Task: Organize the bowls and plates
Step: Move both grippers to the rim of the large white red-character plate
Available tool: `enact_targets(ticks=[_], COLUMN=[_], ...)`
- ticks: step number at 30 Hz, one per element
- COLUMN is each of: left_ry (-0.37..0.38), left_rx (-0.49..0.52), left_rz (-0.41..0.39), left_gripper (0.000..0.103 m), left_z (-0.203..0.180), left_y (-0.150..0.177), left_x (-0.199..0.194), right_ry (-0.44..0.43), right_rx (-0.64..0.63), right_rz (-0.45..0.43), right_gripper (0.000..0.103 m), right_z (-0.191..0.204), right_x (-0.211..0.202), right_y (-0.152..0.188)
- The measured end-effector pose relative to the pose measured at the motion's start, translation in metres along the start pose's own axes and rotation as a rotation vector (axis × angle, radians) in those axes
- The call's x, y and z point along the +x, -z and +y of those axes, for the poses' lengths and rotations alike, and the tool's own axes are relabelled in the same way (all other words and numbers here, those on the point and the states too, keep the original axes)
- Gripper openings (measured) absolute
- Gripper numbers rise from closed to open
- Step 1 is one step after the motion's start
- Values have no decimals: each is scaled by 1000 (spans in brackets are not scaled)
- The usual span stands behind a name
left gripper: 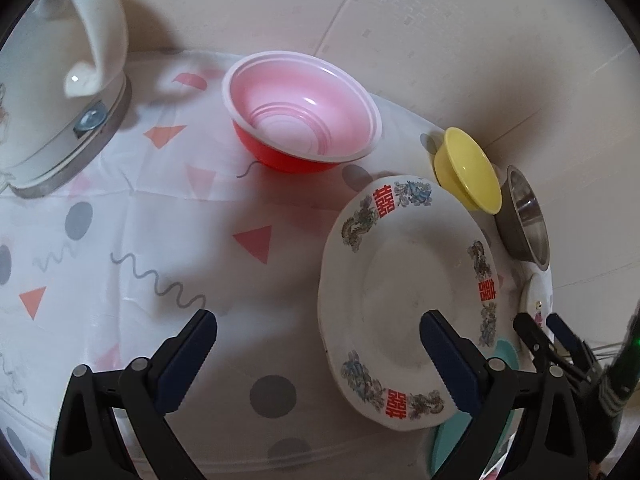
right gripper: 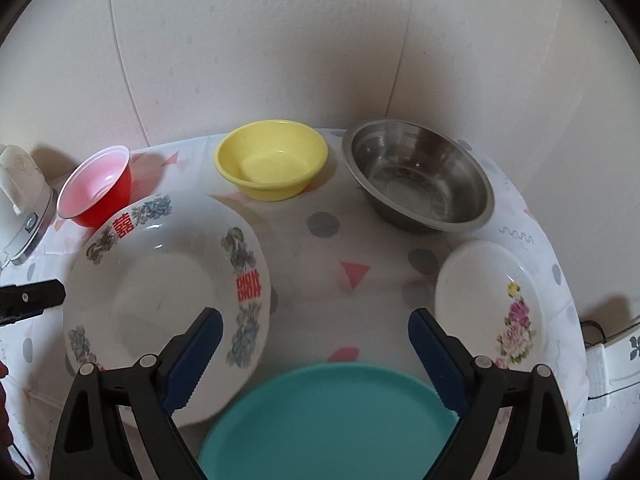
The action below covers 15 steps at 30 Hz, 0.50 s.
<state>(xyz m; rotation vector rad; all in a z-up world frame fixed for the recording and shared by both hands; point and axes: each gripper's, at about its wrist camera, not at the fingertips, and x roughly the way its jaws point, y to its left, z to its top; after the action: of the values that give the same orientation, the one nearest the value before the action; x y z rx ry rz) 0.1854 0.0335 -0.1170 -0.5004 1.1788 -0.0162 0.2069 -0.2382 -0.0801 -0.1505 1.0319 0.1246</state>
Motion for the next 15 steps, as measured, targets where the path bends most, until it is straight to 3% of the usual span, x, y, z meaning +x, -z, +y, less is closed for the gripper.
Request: enact_targets(ticks=[7, 11, 13, 15], left_ry=[-9, -7, -11, -19], left_rx=[43, 59, 75, 98], left_rz=[-10, 4, 3, 4], left_gripper=[96, 87, 84, 80], left_z=[-7, -8, -9, -10], left_y=[-3, -5, -6, -5], left_x=[8, 17, 19, 23], right_ry=[-33, -118, -192, -241], right_rx=[-25, 0, 42, 72], right_rz=[7, 24, 33, 53], right_gripper=[93, 79, 77, 64], right_z=[3, -2, -7, -11], right_x=[14, 25, 31, 38], right_y=[-7, -11, -13, -14])
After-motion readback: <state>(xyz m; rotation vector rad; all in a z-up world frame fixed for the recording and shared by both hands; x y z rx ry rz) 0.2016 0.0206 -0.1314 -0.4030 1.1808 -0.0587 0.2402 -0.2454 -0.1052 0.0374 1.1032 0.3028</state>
